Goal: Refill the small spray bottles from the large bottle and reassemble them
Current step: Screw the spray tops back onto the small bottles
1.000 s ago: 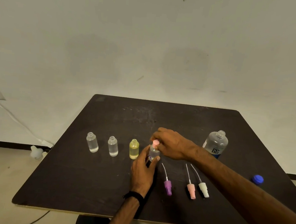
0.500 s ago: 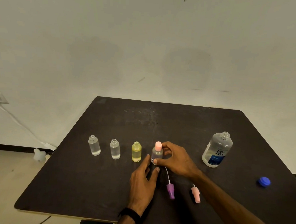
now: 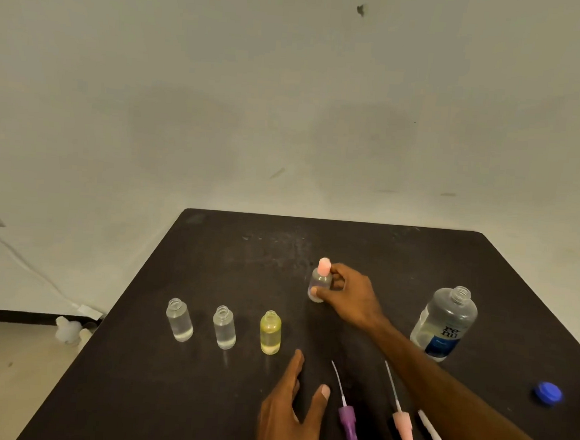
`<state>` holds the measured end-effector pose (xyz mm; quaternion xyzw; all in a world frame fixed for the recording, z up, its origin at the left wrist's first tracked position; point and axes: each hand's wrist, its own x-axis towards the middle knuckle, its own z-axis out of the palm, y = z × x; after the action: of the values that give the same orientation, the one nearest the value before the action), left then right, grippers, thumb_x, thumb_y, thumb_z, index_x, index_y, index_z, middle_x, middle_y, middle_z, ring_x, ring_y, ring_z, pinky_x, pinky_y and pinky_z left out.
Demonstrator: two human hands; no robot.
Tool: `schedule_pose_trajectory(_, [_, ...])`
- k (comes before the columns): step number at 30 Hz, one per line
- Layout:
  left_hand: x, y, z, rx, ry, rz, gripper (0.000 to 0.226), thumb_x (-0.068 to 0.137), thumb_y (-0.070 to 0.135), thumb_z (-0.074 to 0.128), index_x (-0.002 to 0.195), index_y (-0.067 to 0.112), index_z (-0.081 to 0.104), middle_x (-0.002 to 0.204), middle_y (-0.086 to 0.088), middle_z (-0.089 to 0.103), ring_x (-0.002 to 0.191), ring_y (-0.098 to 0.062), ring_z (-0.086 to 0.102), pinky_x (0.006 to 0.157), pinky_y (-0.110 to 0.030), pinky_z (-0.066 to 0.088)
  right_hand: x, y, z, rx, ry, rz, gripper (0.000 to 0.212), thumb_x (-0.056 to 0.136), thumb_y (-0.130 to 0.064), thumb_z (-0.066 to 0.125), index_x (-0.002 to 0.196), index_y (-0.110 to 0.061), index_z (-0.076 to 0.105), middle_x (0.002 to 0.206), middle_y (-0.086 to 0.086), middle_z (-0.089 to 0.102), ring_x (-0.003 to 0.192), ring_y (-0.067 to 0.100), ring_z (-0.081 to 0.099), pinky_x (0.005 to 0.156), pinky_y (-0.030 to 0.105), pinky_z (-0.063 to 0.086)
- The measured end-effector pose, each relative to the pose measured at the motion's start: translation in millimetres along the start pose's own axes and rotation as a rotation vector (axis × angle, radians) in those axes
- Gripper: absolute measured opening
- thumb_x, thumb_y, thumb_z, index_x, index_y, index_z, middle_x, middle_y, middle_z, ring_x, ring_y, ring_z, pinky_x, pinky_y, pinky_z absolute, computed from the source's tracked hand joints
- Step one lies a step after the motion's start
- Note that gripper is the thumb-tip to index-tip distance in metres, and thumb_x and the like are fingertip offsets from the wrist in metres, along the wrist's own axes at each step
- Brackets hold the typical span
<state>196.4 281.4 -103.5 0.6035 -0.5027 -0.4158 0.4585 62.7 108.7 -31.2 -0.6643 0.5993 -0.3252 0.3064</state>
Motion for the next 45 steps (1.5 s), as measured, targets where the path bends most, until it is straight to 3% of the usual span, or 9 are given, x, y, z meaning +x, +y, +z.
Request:
schedule_pose_trajectory(6, [9.1, -12.9, -0.9, -0.144, -0.128, -0.096, 0.123, 0.033, 0.094, 0.066, 0.138, 0.039, 0.032, 0.143, 0.029, 0.034, 0.137, 0.006, 0.031, 0.114, -0.012, 0.029, 97.6, -5.6, 3.3, -0.032, 0.104, 0.069, 0.041, 0.076, -0.027, 0.081, 0.111, -0.015, 0.063, 0.112, 0.003, 0.067, 0.095, 0.016, 0.062, 0.089, 0.033, 0.051])
schedule_pose_trajectory(8, [19.6, -27.6, 0.0, -0.16, -0.113, -0.165, 0.101, 0.055, 0.067, 0.086, 0.139, 0.037, 0.039, 0.151, 0.022, 0.036, 0.145, -0.001, 0.03, 0.109, -0.006, 0.032, 122.4, -5.4, 7.9, -0.046, 0.101, 0.075, 0.043, 0.076, -0.028, 0.081, 0.113, -0.014, 0.063, 0.114, 0.005, 0.068, 0.097, 0.019, 0.062, 0.09, 0.034, 0.052])
schedule_pose_trajectory(11, [22.7, -38.9, -9.8, -0.284, -0.101, -0.132, 0.062, 0.094, 0.019, 0.067, 0.148, 0.008, 0.038, 0.154, 0.002, 0.041, 0.146, -0.013, 0.035, 0.105, -0.003, 0.034, 148.1, -5.9, 14.3, -0.054, 0.092, 0.068, 0.048, 0.076, -0.029, 0.08, 0.117, -0.013, 0.063, 0.116, 0.005, 0.067, 0.099, 0.02, 0.062, 0.091, 0.033, 0.05])
schedule_pose_trajectory(13, [22.1, -22.5, -4.0, -0.25, -0.109, -0.117, 0.069, 0.087, 0.04, 0.07, 0.144, 0.017, 0.039, 0.145, 0.012, 0.045, 0.14, -0.003, 0.038, 0.116, -0.018, 0.032, 159.9, -5.6, 19.5, -0.067, 0.092, 0.058, 0.046, 0.075, -0.029, 0.081, 0.115, -0.012, 0.064, 0.115, 0.006, 0.068, 0.097, 0.019, 0.061, 0.09, 0.031, 0.05])
schedule_pose_trajectory(21, [12.9, 2.2, -1.4, -0.215, -0.012, -0.117, 0.105, 0.041, 0.085, 0.068, 0.133, 0.037, 0.053, 0.125, 0.031, 0.062, 0.117, 0.023, 0.049, 0.09, 0.002, 0.04, 180.8, 4.0, 37.7, -0.061, 0.092, 0.067, 0.047, 0.077, -0.03, 0.08, 0.116, -0.01, 0.061, 0.118, 0.008, 0.066, 0.1, 0.021, 0.061, 0.089, 0.031, 0.048])
schedule_pose_trajectory(27, [18.6, 13.6, -4.1, -0.091, 0.004, -0.094, 0.06, 0.081, 0.027, 0.08, 0.135, 0.033, 0.055, 0.126, 0.025, 0.065, 0.118, 0.015, 0.055, 0.099, -0.008, 0.044, 178.4, 3.9, 33.0, -0.048, -0.006, 0.133, 0.068, 0.074, -0.032, 0.083, 0.129, -0.011, 0.049, 0.127, 0.008, 0.06, 0.112, 0.025, 0.059, 0.092, 0.031, 0.048])
schedule_pose_trajectory(31, [11.1, 20.5, -7.8, -0.047, -0.013, -0.036, 0.056, 0.086, 0.031, 0.075, 0.138, 0.034, 0.054, 0.131, 0.024, 0.062, 0.122, 0.014, 0.052, 0.107, -0.015, 0.043, 137.6, -14.7, 15.5, -0.046, 0.115, 0.094, 0.073, 0.079, -0.036, 0.078, 0.137, -0.009, 0.043, 0.133, 0.009, 0.055, 0.119, 0.023, 0.055, 0.097, 0.034, 0.049])
schedule_pose_trajectory(38, [1.2, 22.0, -11.5, 0.06, -0.05, 0.064, 0.053, 0.088, 0.039, 0.072, 0.138, 0.028, 0.056, 0.135, 0.019, 0.06, 0.125, 0.01, 0.052, 0.109, -0.02, 0.042, -55.9, -37.6, -51.9, -0.128, 0.207, -0.239, 0.025, 0.088, -0.036, 0.069, 0.105, -0.019, 0.067, 0.091, -0.01, 0.067, 0.081, 0.002, 0.064, 0.071, 0.014, 0.052])
schedule_pose_trajectory(45, [-18.3, 21.8, -19.2, 0.084, 0.06, 0.097, 0.038, 0.091, 0.032, 0.071, 0.127, 0.024, 0.064, 0.123, 0.016, 0.067, 0.113, 0.007, 0.061, 0.097, -0.015, 0.049, -204.6, 7.6, -27.8, -0.288, 0.094, -0.12, 0.029, 0.082, -0.05, 0.071, 0.104, -0.033, 0.063, 0.09, -0.02, 0.057, 0.079, -0.001, 0.058, 0.067, 0.013, 0.049])
